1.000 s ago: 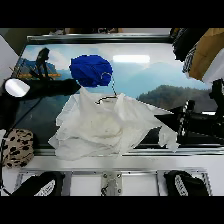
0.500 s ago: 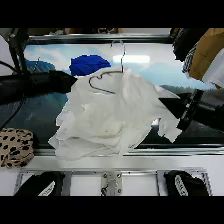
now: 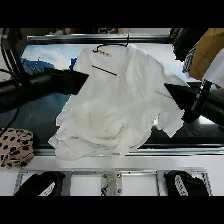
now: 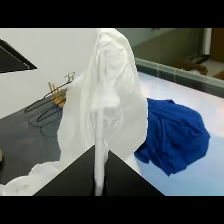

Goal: Fold the clothes and pants, and hang the long-sleeved shirts on hangers.

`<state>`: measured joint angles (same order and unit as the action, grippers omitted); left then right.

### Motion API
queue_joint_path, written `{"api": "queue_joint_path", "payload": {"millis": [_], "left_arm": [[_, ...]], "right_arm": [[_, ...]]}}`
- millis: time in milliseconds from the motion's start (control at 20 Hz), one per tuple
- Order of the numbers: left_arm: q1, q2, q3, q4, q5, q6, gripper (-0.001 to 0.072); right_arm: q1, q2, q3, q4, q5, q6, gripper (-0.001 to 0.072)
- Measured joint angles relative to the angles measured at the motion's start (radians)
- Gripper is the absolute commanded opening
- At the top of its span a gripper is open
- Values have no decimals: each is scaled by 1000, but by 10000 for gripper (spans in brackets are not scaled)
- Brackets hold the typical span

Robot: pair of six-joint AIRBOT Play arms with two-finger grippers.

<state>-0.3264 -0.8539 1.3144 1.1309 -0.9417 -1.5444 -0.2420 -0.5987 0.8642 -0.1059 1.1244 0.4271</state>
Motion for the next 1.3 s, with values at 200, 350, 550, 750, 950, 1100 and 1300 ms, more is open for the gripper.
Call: {"api": "queue_joint_path", "payload": {"millis": [200, 350, 550, 750, 950, 1100, 1300], "left_arm": [[52, -47, 99, 2, -64, 0, 660], [69, -71, 129, 2, -99, 0, 10], [76, -100, 142, 1, -126, 0, 8], [77, -124, 145, 0, -135, 0, 9], [78, -136, 145, 2, -140, 1, 8], [78, -139, 145, 3, -139, 4, 8], [78, -140, 145, 3, -133, 16, 8]], "right_arm": [[-1, 0, 3, 9, -130, -85, 4], [-1, 0, 21, 7, -255, -163, 4], [-6, 0, 69, -82, -457, -219, 4], [-51, 18, 98, -153, -678, -235, 3], [-148, 64, 106, -224, -845, -238, 3], [-256, 105, 108, -264, -896, -241, 3], [-413, 154, 108, -285, -924, -241, 3]]}}
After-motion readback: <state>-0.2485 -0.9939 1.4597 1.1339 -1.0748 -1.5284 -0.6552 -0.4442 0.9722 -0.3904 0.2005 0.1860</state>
